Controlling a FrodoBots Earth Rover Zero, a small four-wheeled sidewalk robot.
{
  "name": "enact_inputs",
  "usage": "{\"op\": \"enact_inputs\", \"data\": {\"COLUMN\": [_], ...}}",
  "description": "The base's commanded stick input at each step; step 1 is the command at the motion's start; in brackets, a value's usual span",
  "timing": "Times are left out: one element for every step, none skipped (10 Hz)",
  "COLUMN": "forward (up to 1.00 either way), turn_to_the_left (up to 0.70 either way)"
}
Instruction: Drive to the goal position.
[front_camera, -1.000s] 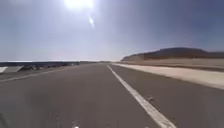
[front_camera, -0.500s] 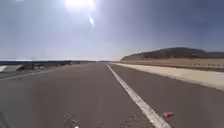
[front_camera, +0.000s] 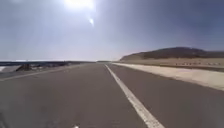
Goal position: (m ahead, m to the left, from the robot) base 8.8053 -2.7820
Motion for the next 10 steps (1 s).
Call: {"op": "enact_inputs", "data": {"forward": [1.0,1.0,1.0,1.0,1.0,1.0,1.0,1.0,1.0,1.0], "turn_to_the_left": [0.0,0.0,0.0,0.0,0.0,0.0,0.0,0.0,0.0,0.0]}}
